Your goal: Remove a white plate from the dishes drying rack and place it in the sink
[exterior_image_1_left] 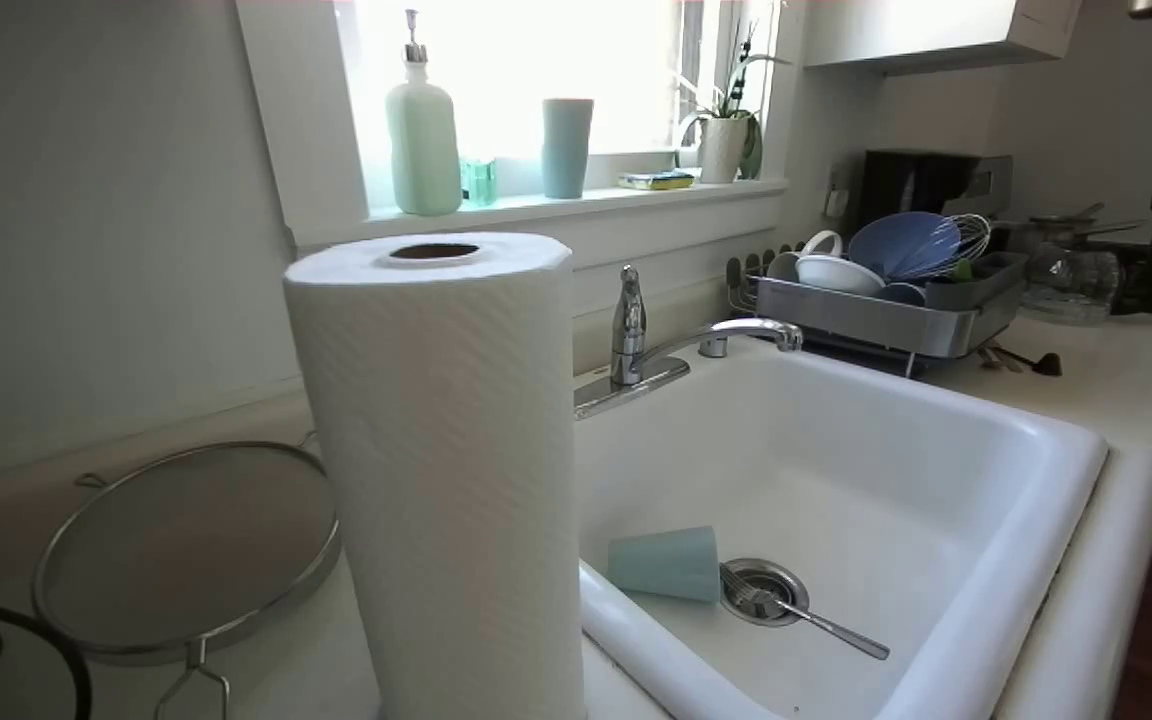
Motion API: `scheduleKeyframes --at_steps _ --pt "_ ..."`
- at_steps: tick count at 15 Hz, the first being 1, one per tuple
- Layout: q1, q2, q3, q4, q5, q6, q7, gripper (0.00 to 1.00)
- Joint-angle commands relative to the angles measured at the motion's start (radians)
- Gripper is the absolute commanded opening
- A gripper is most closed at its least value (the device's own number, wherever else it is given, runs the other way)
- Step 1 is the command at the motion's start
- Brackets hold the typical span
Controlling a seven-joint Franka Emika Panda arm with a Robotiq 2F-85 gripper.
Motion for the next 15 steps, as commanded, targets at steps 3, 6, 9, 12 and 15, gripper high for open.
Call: scheduleKeyframes --at_steps 3,6,9,12,15 --pt "-0.039 0.041 -0.088 0.064 -0.05 0.064 -0.054 1.0" --pt "-0.07 0.082 -0.174 0.117 -0.092 0.119 -0.151 1.0" --pt "-0.081 0.137 -0.265 0.171 -0.07 0.179 -0.256 1.0" --pt "-0.088 0.216 -0.357 0.222 -0.035 0.265 -0.366 1.0" --pt "-0.091 0.297 -0.434 0.27 0.01 0.341 -0.462 1.0"
